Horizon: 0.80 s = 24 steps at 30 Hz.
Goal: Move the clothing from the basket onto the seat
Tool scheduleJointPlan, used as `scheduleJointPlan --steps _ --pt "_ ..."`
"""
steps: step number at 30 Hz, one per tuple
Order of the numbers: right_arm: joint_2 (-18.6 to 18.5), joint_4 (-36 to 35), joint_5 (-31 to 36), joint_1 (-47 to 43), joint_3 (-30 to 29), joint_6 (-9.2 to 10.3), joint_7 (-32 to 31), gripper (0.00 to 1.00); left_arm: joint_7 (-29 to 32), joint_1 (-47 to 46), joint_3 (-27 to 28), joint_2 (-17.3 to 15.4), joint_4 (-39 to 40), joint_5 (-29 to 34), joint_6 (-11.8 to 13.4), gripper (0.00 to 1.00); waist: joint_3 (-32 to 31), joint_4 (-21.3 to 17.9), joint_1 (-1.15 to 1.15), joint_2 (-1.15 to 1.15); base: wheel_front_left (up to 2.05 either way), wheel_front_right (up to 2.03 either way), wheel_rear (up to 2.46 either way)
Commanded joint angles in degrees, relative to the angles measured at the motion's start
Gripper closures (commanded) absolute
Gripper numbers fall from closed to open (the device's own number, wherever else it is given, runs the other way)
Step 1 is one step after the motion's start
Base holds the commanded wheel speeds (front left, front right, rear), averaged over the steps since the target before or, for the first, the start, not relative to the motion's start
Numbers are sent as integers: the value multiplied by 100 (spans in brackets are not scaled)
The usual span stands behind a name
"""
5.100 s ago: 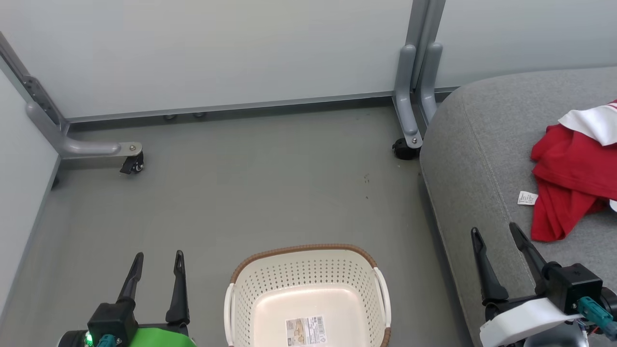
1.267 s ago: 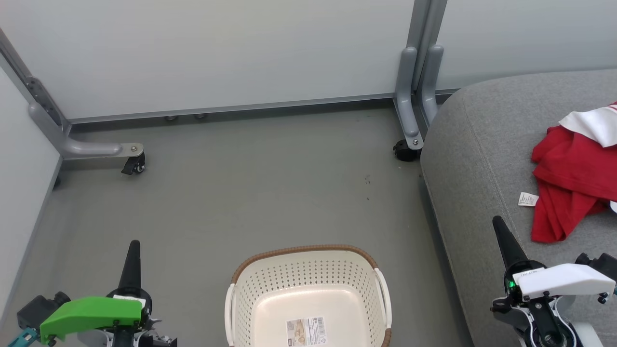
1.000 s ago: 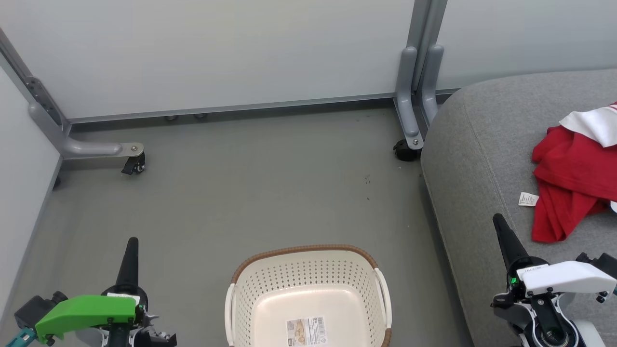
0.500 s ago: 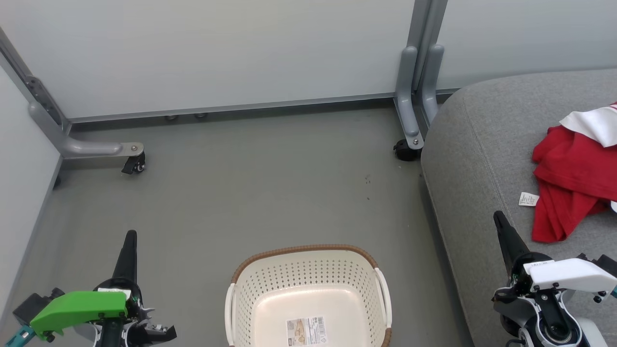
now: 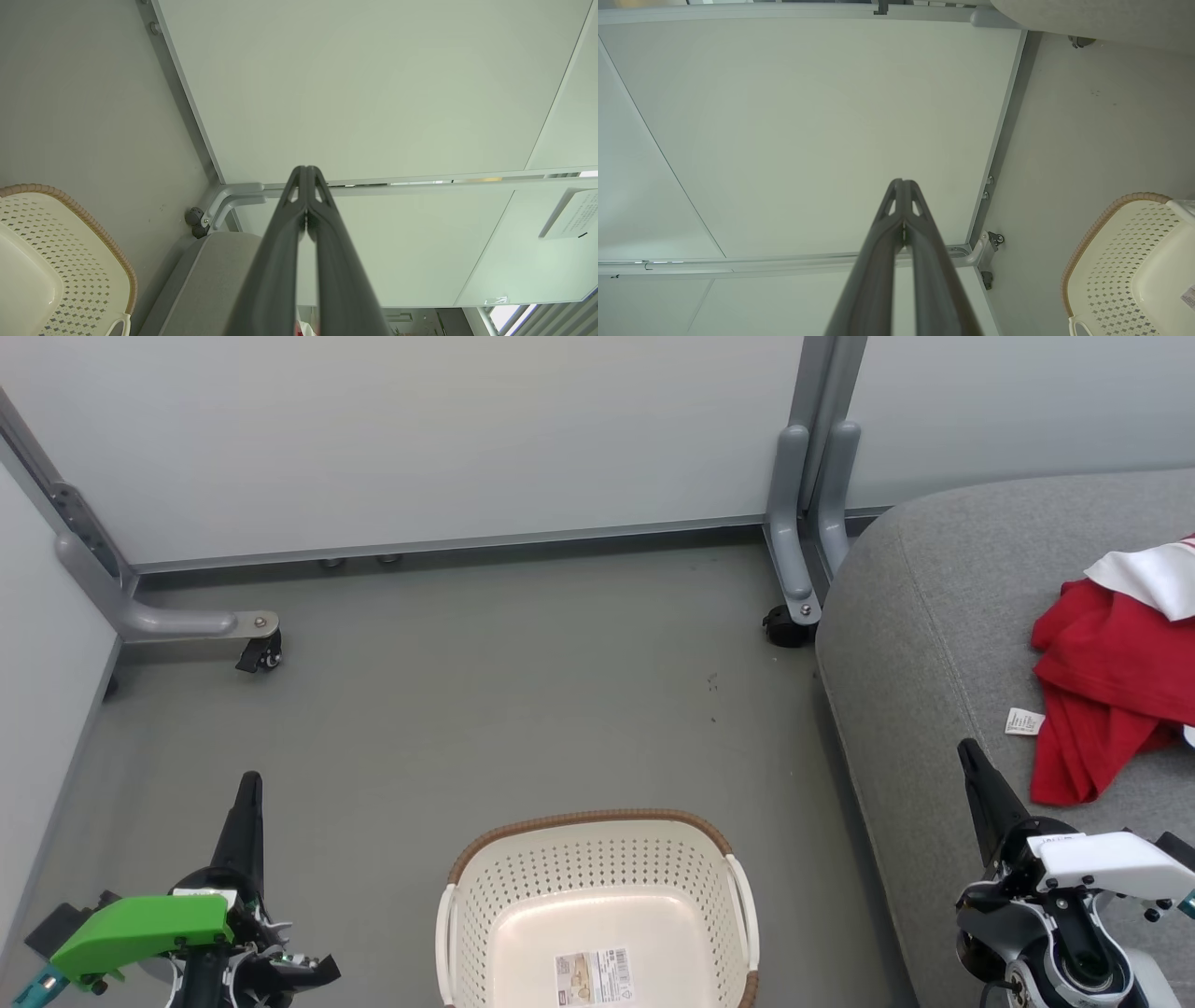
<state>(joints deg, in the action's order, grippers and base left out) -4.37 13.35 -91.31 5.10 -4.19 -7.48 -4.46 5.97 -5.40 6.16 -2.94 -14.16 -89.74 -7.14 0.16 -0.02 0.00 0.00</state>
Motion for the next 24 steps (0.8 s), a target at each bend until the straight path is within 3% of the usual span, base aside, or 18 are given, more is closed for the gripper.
scheduleJointPlan --steps 1,24 --pt "-6 29 -121 111 -21 -2 -37 100 34 -116 40 3 17 -119 -47 100 0 1 0 0 0 0 0" --pt "39 76 -239 123 -84 -3 -99 100 79 -117 53 8 14 -274 -52 100 2 2 0 0 0 0 0"
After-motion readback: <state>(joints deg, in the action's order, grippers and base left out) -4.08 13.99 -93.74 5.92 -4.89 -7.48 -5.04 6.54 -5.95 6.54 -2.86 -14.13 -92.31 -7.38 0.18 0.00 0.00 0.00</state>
